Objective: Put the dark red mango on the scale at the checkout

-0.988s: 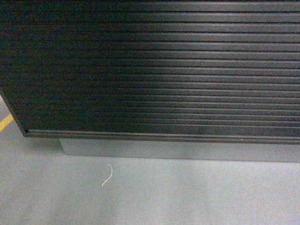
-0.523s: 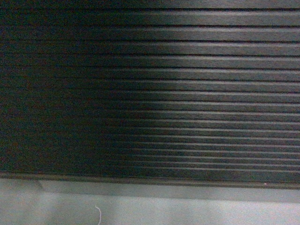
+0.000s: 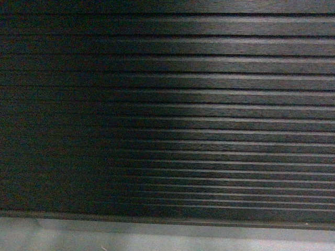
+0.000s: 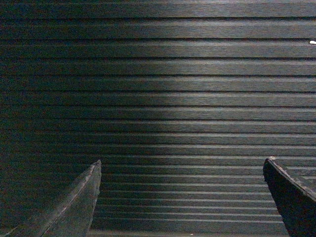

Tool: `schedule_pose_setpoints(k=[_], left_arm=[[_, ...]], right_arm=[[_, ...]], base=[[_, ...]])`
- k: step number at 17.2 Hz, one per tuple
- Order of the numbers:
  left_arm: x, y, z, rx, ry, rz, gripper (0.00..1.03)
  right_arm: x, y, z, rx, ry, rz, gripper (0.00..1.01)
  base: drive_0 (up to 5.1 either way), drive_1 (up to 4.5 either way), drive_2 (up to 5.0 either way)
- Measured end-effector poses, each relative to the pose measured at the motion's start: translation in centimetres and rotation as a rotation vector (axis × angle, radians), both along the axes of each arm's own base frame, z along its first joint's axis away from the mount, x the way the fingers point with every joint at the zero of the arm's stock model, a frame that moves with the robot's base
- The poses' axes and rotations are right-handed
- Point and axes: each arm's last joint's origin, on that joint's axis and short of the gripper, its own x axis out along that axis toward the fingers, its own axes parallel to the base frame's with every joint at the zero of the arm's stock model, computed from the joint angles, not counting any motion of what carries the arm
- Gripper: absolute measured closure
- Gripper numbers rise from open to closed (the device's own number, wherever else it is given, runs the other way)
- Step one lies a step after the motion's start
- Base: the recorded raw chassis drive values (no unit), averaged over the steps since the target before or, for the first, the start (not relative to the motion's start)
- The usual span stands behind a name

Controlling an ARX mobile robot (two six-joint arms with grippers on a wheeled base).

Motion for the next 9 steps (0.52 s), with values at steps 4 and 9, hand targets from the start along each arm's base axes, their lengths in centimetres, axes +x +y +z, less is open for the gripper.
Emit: schedule_pose_setpoints(k=[4, 9], left_arm=[[0.00, 0.00, 0.00, 0.000, 0.000, 0.000, 0.05], [0.00, 0.00, -0.02, 0.000, 0.002, 0.000, 0.05]], right_arm=[[0.00, 0.00, 0.00, 0.000, 0.000, 0.000, 0.03], [0.00, 0.00, -0.02, 0.000, 0.002, 0.000, 0.03]], base=[[0.0, 0.00, 0.0], [0.0, 0.00, 0.0]])
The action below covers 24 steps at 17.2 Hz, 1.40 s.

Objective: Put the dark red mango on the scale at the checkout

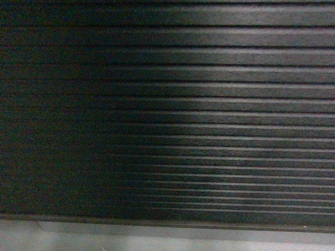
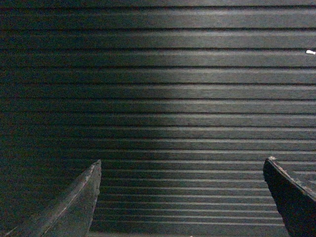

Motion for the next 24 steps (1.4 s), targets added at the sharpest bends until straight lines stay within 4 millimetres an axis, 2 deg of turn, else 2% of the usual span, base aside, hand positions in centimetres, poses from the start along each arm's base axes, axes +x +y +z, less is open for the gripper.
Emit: schedule_pose_setpoints(k=[24], left_arm=[[0.00, 0.00, 0.06, 0.000, -0.006, -0.001, 0.05]], right_arm=[[0.00, 0.00, 0.06, 0.000, -0.006, -0.001, 0.03]], base=[[0.0, 0.00, 0.0]])
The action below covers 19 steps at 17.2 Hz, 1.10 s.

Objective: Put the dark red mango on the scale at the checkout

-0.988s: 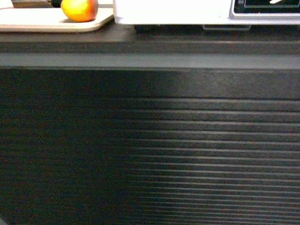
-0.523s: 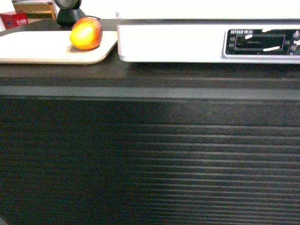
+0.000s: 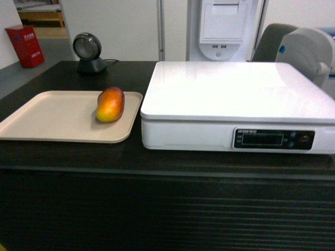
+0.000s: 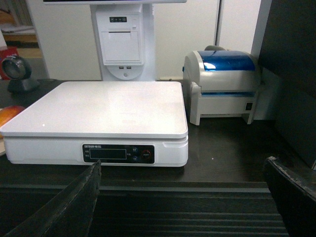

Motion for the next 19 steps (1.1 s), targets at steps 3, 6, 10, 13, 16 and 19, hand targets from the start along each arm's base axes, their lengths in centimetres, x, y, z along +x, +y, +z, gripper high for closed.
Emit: schedule_pose_setpoints(k=[3, 6, 10, 13, 16, 19], left_arm=[[0.00, 0.00, 0.04, 0.000, -0.003, 0.000, 0.05], [0.00, 0.00, -0.01, 0.000, 0.001, 0.001, 0.05], [0.00, 0.00, -0.03, 0.000, 0.003, 0.001, 0.05], [0.00, 0.00, -0.04, 0.000, 0.004, 0.001, 0.05], [0.00, 0.00, -0.04, 0.000, 0.004, 0.001, 0.05], [0.00, 0.00, -0.04, 0.000, 0.004, 0.001, 0.05]], right_arm=[[0.00, 0.01, -0.04, 0.000, 0.004, 0.002, 0.03], [0.00, 0.00, -0.04, 0.000, 0.004, 0.001, 0.03], [0.00, 0.00, -0.03, 0.000, 0.003, 0.001, 0.03], [0.00, 0.00, -0.04, 0.000, 0.004, 0.001, 0.03], [0.00, 0.00, -0.04, 0.000, 0.004, 0.001, 0.03], [0.00, 0.00, -0.04, 0.000, 0.004, 0.001, 0.03]], base=[[0.0, 0.00, 0.0], [0.0, 0.00, 0.0], [0.0, 0.00, 0.0], [0.0, 0.00, 0.0], [0.0, 0.00, 0.0], [0.0, 0.00, 0.0]])
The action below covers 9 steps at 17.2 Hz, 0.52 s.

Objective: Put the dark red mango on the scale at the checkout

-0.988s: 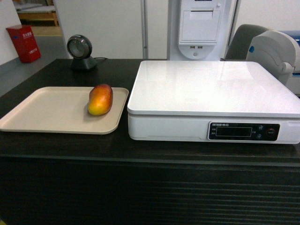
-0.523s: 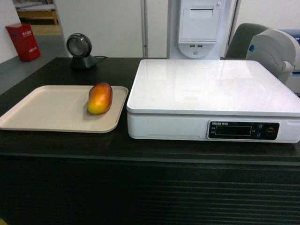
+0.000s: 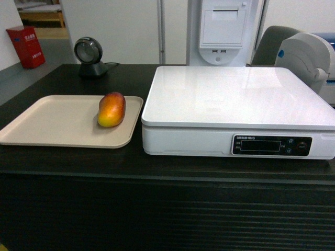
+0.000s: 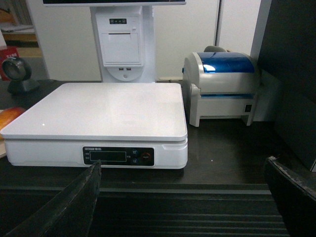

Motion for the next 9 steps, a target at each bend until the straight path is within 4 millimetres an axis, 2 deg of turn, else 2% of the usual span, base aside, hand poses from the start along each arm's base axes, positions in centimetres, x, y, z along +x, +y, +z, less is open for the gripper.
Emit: schedule_pose_setpoints(k=[6, 7, 8, 9], left_arm=[[0.0, 0.0, 0.0, 0.000, 0.000, 0.000, 0.05], [0.1, -0.4, -0.2, -0.020, 0.128, 0.102, 0.05], [0.7, -2.1, 0.8, -0.009, 0.163, 0.204, 0.05], [1.1, -2.9, 2.4, -0.032, 0.104, 0.242, 0.05]], right_arm=[[0.0, 0.0, 0.0, 0.000, 0.000, 0.000, 0.03], [0.0, 0.0, 0.0, 0.000, 0.000, -0.001, 0.03], [0.0, 0.0, 0.0, 0.000, 0.000, 0.000, 0.03], [0.0, 0.0, 0.0, 0.000, 0.000, 0.000, 0.03]], base=[[0.0, 0.00, 0.0], [0.0, 0.00, 0.0], [0.0, 0.00, 0.0], [0.0, 0.00, 0.0]])
